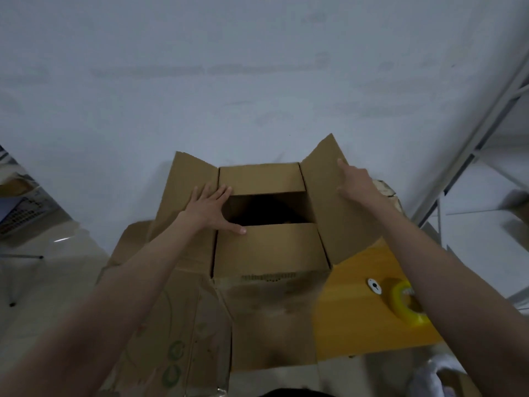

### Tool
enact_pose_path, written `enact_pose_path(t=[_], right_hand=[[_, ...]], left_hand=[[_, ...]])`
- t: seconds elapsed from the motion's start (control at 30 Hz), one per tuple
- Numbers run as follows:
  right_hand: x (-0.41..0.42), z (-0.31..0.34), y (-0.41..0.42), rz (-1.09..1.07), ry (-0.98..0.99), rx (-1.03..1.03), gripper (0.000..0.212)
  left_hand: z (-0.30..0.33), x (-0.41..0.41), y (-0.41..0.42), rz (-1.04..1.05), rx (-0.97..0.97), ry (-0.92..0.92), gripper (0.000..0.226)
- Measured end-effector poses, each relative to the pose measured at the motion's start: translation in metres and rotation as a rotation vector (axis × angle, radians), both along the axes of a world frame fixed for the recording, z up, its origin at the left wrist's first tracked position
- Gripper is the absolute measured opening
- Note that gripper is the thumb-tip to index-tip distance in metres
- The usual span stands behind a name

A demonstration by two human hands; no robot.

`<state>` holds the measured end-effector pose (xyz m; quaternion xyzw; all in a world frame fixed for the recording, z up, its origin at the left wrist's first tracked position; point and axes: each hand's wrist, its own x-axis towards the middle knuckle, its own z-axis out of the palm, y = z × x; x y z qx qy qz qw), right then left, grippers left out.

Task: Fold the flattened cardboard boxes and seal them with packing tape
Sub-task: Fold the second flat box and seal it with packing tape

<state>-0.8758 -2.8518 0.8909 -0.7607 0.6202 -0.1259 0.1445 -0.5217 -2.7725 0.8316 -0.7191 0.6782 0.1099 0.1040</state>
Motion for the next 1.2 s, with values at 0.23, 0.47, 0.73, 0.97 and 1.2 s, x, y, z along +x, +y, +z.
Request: enact_pose_path(t=[0.23,0.47,0.73,0.97,1.2], right_hand=[[-0.018,-0.04,-0.001,-0.072,-0.154,0.032,0.078],[-0.023,-0.045,-0.002,-0.089,-0.212,0.033,0.079],[0.012,-0.007,0.008,0.13,-0.238,0.242,0.072],[0.057,-0.056,0.041,0.336,-0.126,0.372,0.073],[0.056,-0.116,0.058,0.316,0.169,0.238,0.068]], left_hand=[[-0.029,-0.003,0.0,0.041,0.106,0.045,0.145],[-0.027,-0.002,-0.005,-0.017,0.135,0.026,0.142],[-0.034,-0.011,0.0,-0.047,0.173,-0.039,0.144],[-0.03,-0.01,0.004,-0.034,0.149,-0.033,0.147],[-0.022,-0.014,0.014,-0.035,0.129,-0.028,0.141]])
